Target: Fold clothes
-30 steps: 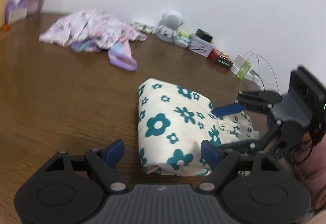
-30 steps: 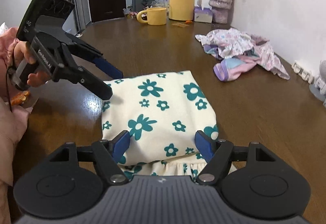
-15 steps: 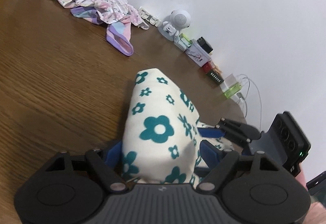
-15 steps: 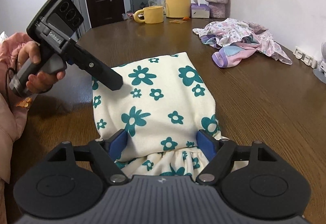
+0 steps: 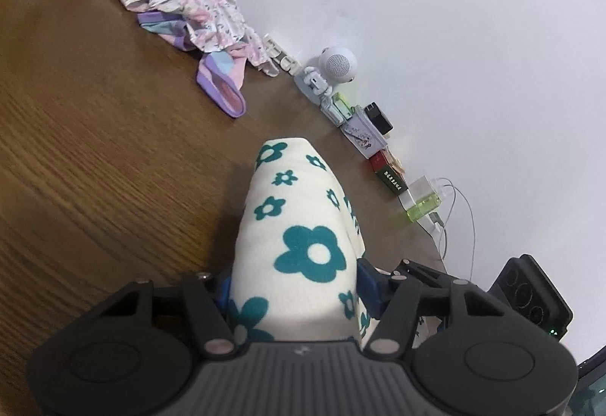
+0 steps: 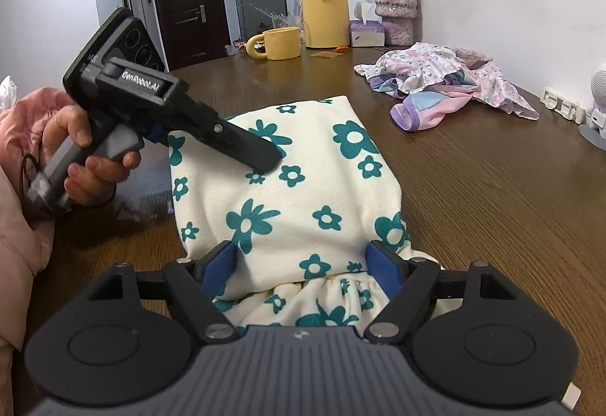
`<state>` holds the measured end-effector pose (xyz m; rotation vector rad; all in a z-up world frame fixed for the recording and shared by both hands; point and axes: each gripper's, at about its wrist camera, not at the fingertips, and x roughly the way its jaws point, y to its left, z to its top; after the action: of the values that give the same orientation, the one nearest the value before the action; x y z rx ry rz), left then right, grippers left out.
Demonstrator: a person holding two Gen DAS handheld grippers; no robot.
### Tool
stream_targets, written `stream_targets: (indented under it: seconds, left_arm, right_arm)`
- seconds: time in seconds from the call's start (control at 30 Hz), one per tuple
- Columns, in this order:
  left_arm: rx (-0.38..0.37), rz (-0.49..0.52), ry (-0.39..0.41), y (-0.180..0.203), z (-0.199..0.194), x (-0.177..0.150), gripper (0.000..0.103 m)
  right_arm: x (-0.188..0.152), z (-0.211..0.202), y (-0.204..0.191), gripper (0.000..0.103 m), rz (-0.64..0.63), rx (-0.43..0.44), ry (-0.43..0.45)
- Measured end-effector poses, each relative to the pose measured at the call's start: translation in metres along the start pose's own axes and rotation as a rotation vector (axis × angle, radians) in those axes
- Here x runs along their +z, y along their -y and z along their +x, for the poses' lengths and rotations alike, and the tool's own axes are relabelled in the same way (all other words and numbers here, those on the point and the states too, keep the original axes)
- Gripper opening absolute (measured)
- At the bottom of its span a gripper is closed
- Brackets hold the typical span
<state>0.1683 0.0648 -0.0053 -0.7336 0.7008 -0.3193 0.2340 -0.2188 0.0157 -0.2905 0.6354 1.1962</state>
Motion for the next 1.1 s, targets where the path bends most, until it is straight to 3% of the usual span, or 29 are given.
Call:
stream_targets:
  seconds: [0.27,0.5,0.67,0.93,1.1]
  left_arm:
    - [-0.013,-0.042,0.028,-0.005,-0.002,-0.001,0.04]
    - [0.039,0.052,0.03,0.006,-0.01,0.01,0.03]
    - [0.15,0.262,0.041,0.025,-0.032,0.026,0.029]
    - [0.403,0.59,0.039,0.048,-0.061,0.044,0.029]
    - [0.502,0.809,0.012,0.066,-0.057,0.044,0.029]
  right_arm:
    - [-0.003,-0.001,0.001,0.078,0.014,0.003,0.021]
    - [0.003,0.005,-0.005,0.079,0.027,-0.022,0.033]
    - [0.022,0.027,-0.022,0.079,0.028,-0.056,0.012]
    - [0.065,0.083,-0.056,0.079,-0.014,-0.068,0.019]
    - [0.072,0.084,-0.058,0.079,-0.022,-0.089,0.017]
